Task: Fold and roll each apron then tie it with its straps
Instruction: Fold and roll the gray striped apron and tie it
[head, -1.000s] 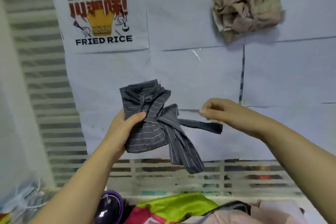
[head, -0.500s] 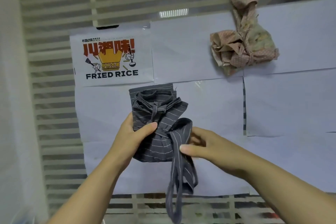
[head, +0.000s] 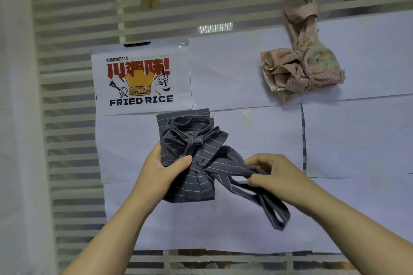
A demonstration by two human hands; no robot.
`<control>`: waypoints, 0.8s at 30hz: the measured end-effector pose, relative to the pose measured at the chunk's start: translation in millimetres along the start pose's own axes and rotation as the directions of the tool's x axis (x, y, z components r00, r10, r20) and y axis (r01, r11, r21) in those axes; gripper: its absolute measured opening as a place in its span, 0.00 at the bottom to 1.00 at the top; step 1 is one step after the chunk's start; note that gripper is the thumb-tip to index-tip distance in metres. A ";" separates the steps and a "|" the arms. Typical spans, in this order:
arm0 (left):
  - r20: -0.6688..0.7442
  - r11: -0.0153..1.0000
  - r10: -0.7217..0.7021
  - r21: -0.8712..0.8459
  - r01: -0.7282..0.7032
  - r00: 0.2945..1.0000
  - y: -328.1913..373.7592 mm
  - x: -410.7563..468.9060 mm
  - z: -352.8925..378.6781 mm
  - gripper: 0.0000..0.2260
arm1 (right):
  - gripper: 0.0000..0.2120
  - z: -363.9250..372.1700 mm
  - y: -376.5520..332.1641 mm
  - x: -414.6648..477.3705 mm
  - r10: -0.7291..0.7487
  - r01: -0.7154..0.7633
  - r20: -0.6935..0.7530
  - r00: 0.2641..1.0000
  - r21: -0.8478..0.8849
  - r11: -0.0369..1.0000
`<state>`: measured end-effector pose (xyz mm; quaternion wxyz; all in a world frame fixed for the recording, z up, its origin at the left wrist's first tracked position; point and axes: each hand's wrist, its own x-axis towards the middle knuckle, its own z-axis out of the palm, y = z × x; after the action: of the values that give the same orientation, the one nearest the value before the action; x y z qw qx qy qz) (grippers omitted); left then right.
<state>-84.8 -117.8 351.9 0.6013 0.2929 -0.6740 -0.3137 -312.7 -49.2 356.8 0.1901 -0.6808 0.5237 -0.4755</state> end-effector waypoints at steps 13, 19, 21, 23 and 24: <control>-0.021 0.962 -0.146 -0.237 0.137 0.989 0.0 -2.7 -5.0 0.18 | 0.07 -27.4 8.3 17.7 0.018 -0.016 -0.192 0.981 0.012 1.000; 0.014 0.927 -0.167 -0.338 0.162 0.986 -0.2 -3.9 1.9 0.22 | 0.11 -28.0 -2.6 22.7 0.045 -0.041 -0.140 0.989 0.034 0.999; -0.004 0.923 -0.160 -0.355 0.149 0.987 -1.6 -4.9 5.4 0.20 | 0.12 -26.9 -14.3 27.4 0.131 -0.043 -0.138 0.982 0.509 0.860; -0.049 0.907 -0.170 -0.397 0.137 0.984 -6.1 -4.8 11.2 0.15 | 0.12 -29.7 -29.3 30.1 0.131 0.001 -0.083 0.988 0.849 0.529; -0.063 0.888 -0.183 -0.438 0.137 0.981 -10.4 -4.6 15.3 0.14 | 0.11 -31.8 -37.0 30.4 0.095 0.020 -0.063 0.993 0.919 0.394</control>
<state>-99.4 -119.7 339.7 0.6568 0.2227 -0.5297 -0.4882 -319.9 -54.7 413.6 0.5161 -0.4258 0.2000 -0.7157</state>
